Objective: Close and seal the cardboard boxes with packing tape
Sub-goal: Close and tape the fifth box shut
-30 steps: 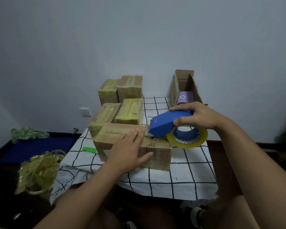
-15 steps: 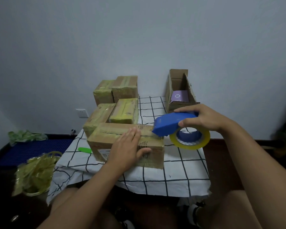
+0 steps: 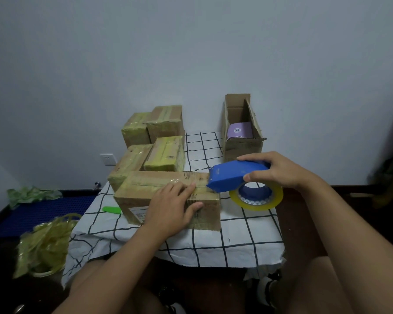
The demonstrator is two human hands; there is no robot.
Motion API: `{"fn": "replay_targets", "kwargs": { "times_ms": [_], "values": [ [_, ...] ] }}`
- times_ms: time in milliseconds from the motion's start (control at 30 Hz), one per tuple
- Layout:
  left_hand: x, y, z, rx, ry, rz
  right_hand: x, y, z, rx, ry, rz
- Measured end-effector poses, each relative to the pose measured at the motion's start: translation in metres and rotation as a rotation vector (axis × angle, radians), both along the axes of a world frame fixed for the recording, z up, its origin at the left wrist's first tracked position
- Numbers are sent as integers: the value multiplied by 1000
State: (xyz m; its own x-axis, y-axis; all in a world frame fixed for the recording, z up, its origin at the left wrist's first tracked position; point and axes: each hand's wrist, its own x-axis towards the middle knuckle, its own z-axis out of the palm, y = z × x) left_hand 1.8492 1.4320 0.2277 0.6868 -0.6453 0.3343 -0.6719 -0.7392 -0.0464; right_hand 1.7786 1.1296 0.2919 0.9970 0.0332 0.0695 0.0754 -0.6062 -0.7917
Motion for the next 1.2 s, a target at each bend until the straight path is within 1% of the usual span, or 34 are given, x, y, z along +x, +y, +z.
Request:
{"fn": "replay_targets", "kwargs": {
  "times_ms": [133,200,333,433,567,667,967,1200],
  "values": [
    [-1,0,1,-11,-22,-25,-3,1,-4,12,-4,0],
    [-4,-5,5,-13,2,-28,-4,-1,-8,21,5,3],
    [-11,-20,12,87,14,-14,-6,-5,-17,42,48,11],
    [-11,-29,14,112,2,21,-8,-5,-22,62,55,10],
    [-13,-47,9,59,58,-29,-10,-4,-28,106,50,-1],
    [-13,-52,4,19,81,-16,-11,-3,-37,135,44,-16],
    [-18,-51,5,61,96,-13,-22,-17,-42,207,19,-33],
    [-23,-54,10,73,105,-28,-43,-48,-38,152,60,-41]
  ]
}}
